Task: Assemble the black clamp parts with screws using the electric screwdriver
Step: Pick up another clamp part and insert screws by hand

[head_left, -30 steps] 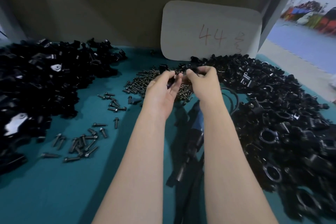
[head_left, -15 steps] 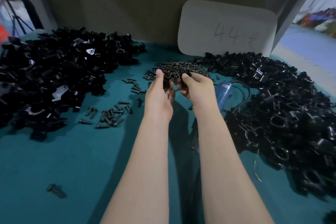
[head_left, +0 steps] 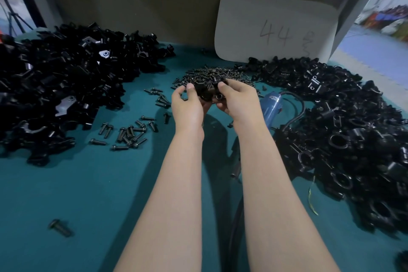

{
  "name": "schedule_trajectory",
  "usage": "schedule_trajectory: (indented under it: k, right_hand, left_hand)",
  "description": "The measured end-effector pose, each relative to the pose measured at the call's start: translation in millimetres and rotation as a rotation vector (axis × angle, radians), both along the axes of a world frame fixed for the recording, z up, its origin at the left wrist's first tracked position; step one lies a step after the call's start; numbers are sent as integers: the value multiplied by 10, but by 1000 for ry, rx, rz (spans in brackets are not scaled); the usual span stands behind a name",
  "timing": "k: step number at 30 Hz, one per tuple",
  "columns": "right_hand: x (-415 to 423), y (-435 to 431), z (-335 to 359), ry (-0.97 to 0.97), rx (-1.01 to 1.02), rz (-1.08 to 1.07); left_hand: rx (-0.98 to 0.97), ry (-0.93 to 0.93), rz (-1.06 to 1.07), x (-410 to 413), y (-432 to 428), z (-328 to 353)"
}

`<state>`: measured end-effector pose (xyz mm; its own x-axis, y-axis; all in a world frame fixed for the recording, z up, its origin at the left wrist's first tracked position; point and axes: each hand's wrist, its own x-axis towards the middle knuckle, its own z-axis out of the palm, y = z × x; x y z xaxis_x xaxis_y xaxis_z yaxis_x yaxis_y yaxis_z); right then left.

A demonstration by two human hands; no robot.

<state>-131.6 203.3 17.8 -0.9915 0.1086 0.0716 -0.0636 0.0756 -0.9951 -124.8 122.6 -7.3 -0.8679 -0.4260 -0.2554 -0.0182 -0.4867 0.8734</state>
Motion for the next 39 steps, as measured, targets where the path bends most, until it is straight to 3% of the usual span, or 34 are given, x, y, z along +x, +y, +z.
schedule_trajectory:
  k: [9,15,20,24,30,34,39]
  right_hand:
    - [-43,10,-36,13,-94,-35]
    - [-49,10,-63,49,-80,-132]
    - [-15,12,-61,137,53,-151]
    - [17,-12,-42,148,56,-76]
    - [-18,-46,-62,122,77,-150]
    - [-5,-64,-46,132,188,-146]
    - [8,-99,11,121,310,12]
  left_hand:
    - [245,148,-126,63,9,106]
    - [-8,90,-198,80,15,72]
    - [137,57,-233,89,-6,155]
    - [136,9,-202,53,2,136]
    - [241,107,-90,78,-30,122]
    - [152,167,-74,81,0,115]
    - [-4,136,-40,71,12,96]
